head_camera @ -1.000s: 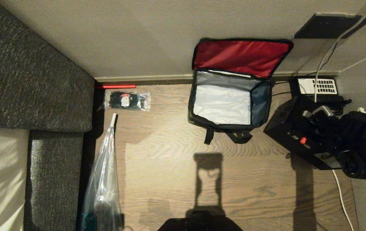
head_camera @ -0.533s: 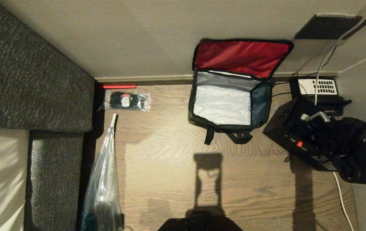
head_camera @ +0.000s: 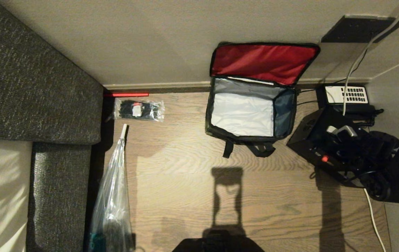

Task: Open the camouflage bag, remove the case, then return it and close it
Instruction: Grip the handle again, then place the black box back

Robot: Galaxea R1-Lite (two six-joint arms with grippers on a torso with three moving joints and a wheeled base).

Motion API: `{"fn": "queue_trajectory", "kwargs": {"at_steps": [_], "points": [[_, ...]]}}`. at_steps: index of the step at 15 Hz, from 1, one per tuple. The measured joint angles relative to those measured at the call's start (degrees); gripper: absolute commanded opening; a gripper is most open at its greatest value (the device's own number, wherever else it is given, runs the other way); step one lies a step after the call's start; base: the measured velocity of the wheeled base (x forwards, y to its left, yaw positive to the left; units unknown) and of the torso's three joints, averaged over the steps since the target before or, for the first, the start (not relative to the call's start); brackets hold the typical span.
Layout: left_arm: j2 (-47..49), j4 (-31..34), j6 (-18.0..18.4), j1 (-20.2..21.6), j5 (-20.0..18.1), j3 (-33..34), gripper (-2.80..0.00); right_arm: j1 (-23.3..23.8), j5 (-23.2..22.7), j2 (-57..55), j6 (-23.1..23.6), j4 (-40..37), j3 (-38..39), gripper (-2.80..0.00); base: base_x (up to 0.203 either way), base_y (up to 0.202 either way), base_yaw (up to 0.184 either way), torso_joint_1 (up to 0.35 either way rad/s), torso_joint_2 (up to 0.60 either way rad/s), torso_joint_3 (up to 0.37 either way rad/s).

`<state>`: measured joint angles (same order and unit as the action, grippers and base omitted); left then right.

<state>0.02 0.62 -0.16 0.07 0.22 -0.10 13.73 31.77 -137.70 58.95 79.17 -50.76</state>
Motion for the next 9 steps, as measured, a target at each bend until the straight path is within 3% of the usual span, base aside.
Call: {"fn": "queue_trajectory", "kwargs": {"at_steps": [4, 9], "points": [[0.0, 0.0, 0.0, 0.0, 0.0, 0.0, -2.80, -0.6, 0.1, 4.3, 0.3, -0.7, 0.2, -2.80, 0.000, 0.000, 0.000, 0.000, 0.00, 0.000], [0.0, 0.0, 0.0, 0.0, 0.0, 0.0, -2.80, -4.1, 0.5, 17.5, 0.9, -0.7, 4.0, -2.80, 0.000, 0.000, 0.000, 0.000, 0.00, 0.000]]}}
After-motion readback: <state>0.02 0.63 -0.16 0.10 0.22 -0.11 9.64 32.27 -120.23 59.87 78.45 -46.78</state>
